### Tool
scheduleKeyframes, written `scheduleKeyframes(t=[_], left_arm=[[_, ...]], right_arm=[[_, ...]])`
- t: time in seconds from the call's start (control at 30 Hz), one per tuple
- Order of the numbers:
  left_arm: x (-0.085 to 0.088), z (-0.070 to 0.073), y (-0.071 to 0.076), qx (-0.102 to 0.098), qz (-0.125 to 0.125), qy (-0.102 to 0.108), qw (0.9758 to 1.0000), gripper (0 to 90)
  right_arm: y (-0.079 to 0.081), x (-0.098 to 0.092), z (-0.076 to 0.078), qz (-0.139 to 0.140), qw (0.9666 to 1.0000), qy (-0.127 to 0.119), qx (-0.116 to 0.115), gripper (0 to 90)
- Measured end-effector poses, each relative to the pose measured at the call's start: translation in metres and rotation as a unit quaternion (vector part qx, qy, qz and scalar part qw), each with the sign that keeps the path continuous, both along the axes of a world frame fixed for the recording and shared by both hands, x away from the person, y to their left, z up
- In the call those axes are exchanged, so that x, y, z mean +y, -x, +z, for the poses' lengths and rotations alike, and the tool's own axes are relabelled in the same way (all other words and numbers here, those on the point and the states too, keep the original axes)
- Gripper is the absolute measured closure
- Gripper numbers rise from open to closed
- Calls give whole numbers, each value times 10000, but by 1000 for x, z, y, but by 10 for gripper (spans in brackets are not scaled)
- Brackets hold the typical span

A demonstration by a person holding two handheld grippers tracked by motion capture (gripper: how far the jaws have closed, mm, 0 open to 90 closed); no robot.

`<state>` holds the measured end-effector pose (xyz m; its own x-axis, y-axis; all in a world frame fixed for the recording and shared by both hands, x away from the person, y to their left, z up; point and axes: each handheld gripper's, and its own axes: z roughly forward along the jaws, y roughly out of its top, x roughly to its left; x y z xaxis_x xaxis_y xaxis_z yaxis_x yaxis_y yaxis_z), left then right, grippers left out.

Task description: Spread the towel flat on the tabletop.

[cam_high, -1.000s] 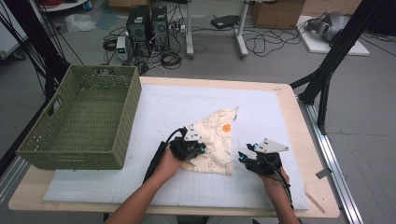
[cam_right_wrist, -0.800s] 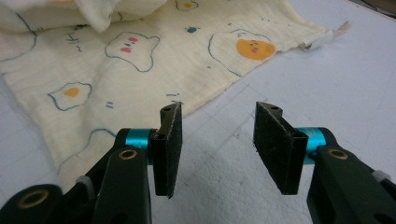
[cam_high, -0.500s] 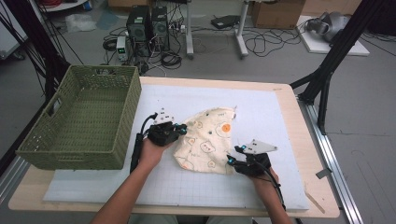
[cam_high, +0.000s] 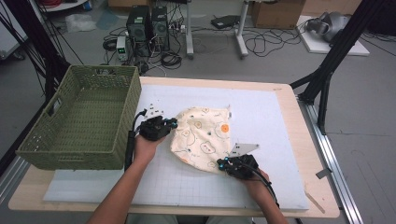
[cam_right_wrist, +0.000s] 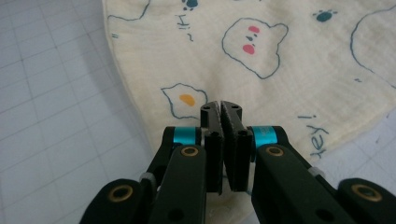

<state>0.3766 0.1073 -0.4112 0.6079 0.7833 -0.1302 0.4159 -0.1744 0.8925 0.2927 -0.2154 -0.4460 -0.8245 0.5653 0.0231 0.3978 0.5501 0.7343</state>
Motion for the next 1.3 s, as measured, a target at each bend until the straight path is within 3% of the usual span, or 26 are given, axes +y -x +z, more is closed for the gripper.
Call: scheduleKeyframes(t=[0.3,0.43,0.57,0.67,0.73,0.77,0.83,0.93,1.03,1.3], left_arm=[[12,1,-2,63,125,94,9999,844],[13,-1,-4,105,206,4,9997,851],[15,-5,-9,171,444,-65,9988,868],[14,-9,-15,289,714,96,9970,873],[13,-15,-19,344,821,50,9960,874],[12,-18,-21,408,819,51,9958,873],[9,-23,-23,531,652,107,9964,827],[3,-23,-22,451,596,-69,9972,584],[5,-19,-20,361,645,95,9972,491],[16,-12,-17,344,617,280,9971,447]], right_arm=[[21,-25,5,319,9991,103,249,884],[32,-36,6,452,9983,141,350,884],[41,-47,8,610,9970,175,433,883],[45,-54,7,563,9972,117,485,877],[46,-56,8,512,9976,81,462,824],[45,-57,8,401,9984,62,393,725],[41,-58,10,18,9995,-112,284,498],[31,-59,15,-435,9988,-218,-17,365],[13,-60,19,-777,9963,-231,-271,332],[-50,-42,22,-1282,9898,142,-609,321]])
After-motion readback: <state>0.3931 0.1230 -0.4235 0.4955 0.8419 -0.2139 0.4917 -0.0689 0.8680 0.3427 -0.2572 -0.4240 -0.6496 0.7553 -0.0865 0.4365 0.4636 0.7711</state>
